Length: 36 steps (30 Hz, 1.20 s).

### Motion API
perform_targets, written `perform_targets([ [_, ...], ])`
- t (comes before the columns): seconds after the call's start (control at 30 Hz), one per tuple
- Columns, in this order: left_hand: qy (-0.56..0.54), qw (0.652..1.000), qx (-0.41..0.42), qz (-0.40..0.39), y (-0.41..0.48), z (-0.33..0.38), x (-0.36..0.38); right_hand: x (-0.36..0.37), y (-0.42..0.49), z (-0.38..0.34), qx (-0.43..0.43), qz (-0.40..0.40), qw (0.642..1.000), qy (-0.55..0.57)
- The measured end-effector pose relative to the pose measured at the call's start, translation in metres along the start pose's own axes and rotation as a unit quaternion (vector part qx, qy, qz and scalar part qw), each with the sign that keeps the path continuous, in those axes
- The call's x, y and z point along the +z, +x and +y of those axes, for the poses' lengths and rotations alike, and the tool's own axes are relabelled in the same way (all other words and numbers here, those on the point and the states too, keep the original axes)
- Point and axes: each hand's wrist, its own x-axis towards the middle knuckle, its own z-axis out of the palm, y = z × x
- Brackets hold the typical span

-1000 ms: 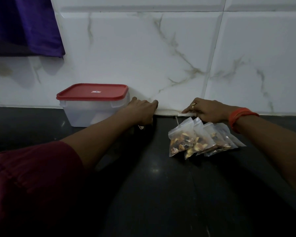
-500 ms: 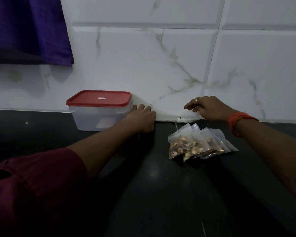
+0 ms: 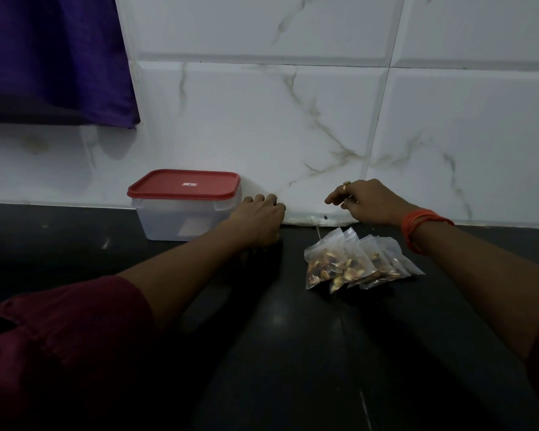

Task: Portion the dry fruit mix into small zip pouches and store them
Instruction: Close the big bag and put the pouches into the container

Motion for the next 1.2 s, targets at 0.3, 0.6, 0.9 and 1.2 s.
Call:
perform_targets([
  [0.3,-0.094,0.944,0.026,0.316,-0.043,-0.045,-0.028,0.014,0.021,-0.09,0.023,0.078,0.981,0.179],
  [0.6,-0.218,0.91,-0.23,0.266,-0.106,-0.15,-0.011,0.045,0.049,-0.175,0.107,0.049,0.956,0.27],
  [0.9,-0.484,0.778,-0.36,0.177,-0.146,-0.15,-0.022,0.049,0.034,-0.202,0.144,0.051,0.935,0.32],
  [1.2,-0.597,0.721,-0.309,0.168,-0.222,-0.096,-0.061,0.003,-0.075,-0.204,0.14,0.072,0.937,0.313],
])
